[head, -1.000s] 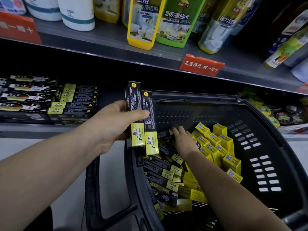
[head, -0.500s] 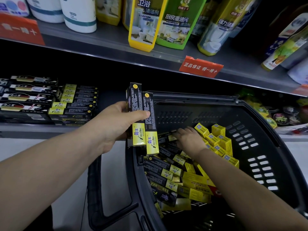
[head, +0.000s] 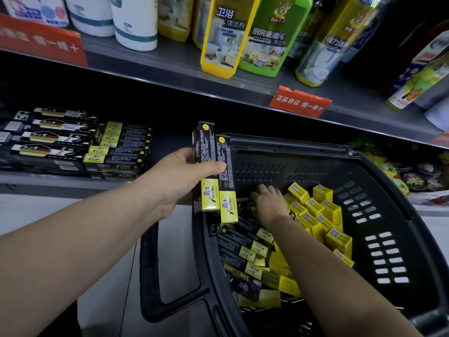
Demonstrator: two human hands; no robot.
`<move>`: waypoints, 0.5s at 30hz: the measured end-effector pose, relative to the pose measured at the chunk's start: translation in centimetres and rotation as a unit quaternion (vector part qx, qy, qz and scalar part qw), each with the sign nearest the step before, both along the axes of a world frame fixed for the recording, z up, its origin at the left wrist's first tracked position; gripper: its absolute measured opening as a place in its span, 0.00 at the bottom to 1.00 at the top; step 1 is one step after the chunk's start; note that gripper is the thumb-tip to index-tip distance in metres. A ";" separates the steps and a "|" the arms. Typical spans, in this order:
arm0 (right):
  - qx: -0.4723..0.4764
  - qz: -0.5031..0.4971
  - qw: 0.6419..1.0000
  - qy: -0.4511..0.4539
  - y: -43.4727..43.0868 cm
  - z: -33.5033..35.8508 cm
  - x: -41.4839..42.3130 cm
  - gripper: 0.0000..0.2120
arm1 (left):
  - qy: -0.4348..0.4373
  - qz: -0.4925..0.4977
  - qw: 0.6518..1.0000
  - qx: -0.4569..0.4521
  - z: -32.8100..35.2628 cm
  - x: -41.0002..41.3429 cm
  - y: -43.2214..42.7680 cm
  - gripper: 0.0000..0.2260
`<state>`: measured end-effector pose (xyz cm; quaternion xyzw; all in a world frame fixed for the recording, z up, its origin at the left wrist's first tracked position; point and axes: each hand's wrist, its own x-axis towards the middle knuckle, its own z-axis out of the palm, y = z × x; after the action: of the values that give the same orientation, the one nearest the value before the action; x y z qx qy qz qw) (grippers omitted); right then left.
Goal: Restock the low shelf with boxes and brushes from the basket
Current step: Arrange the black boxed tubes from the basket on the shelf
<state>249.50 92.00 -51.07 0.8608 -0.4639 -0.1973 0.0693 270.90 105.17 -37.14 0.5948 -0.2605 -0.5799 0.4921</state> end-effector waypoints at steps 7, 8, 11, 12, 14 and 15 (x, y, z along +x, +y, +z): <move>0.174 -0.195 0.951 -0.163 2.7 6.5 -1.5 0.20 | 0.062 -0.017 0.998 0.006 0.3 0.7 0.2 0.16; 0.211 -0.248 0.915 -0.240 3.2 8.6 -2.1 0.17 | 0.077 -0.016 0.997 0.011 0.4 0.8 0.2 0.16; 0.346 -0.356 0.728 -0.473 5.5 14.9 -2.7 0.21 | 0.118 -0.010 0.993 0.019 0.7 1.4 0.6 0.16; 0.385 -0.354 0.684 -0.508 6.3 16.5 -2.4 0.27 | 0.128 -0.011 0.992 0.017 0.8 1.6 0.8 0.16; 0.451 -0.300 0.659 -0.521 7.7 18.5 -0.7 0.31 | 0.146 -0.013 0.989 0.009 1.0 1.9 1.3 0.16; 0.465 -0.271 0.667 -0.515 8.4 19.1 0.7 0.31 | 0.152 -0.011 0.988 0.005 1.0 2.1 1.6 0.15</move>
<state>250.16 100.38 -31.99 0.5827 -0.4864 0.0766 -0.6465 272.97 106.81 -36.14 0.4996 -0.1862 -0.6701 0.5165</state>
